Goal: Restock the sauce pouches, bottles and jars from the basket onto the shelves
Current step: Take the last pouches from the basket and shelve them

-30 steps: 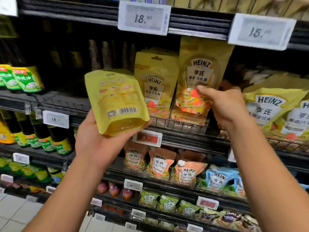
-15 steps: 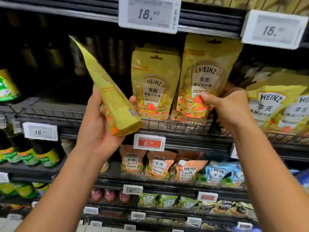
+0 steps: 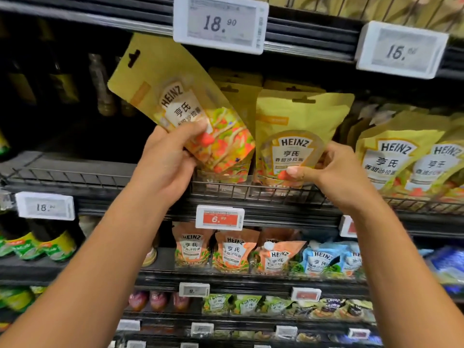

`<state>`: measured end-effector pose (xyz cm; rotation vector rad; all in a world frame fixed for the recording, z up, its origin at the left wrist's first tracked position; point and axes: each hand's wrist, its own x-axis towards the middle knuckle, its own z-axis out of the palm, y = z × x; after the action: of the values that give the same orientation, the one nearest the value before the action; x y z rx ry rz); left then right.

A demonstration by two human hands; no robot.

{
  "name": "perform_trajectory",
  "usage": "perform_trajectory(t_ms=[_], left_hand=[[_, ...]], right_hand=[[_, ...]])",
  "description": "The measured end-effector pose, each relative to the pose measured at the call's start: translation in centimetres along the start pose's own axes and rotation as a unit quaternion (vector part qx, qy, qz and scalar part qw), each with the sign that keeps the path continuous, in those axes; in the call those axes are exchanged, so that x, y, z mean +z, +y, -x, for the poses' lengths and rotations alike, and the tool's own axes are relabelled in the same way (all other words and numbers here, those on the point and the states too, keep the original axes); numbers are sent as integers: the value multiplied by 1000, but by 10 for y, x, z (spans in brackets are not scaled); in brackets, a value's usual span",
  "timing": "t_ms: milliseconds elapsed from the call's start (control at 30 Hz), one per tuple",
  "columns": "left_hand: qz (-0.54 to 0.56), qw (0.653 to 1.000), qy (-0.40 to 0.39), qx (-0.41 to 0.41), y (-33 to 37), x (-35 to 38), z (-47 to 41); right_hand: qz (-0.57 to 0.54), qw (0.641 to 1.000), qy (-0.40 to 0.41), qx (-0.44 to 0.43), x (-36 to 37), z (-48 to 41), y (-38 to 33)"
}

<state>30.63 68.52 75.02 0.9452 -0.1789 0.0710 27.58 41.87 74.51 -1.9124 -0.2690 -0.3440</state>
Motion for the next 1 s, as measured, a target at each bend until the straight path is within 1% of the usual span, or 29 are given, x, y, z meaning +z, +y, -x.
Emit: perform_trajectory(t_ms=[100, 167, 267, 400, 433, 500, 600, 733, 833, 900, 1000], left_hand=[[-63, 998, 25, 18, -6, -1, -14], [-138, 988, 52, 35, -10, -3, -22], [-255, 961, 76, 79, -18, -5, -29], [-358, 917, 114, 131, -24, -3, -32], [-378, 908, 117, 141, -24, -2, -32], [-390, 899, 117, 163, -23, 0, -33], [-372, 899, 92, 213, -20, -1, -32], [-332, 905, 23, 265, -20, -7, -29], [-319, 903, -27, 287, -18, -10, -28], [-339, 902, -48, 262, -16, -14, -27], [-398, 895, -65, 190, -16, -20, -27]], right_hand=[[27, 999, -35, 13, -4, -5, -5], [45, 997, -57, 17, -7, -8, -8], [62, 996, -68, 20, -8, -11, -10], [72, 995, -69, 26, -10, -12, -6], [79, 994, -67, 25, -10, -11, -6], [82, 994, -65, 26, -12, -11, -4], [78, 995, -66, 23, -11, -9, -3], [84, 995, -59, 21, -11, -7, -2], [88, 994, -57, 16, -12, -6, -1], [80, 995, -60, 12, -12, -5, -1], [69, 996, -58, 9, -11, -5, -2]])
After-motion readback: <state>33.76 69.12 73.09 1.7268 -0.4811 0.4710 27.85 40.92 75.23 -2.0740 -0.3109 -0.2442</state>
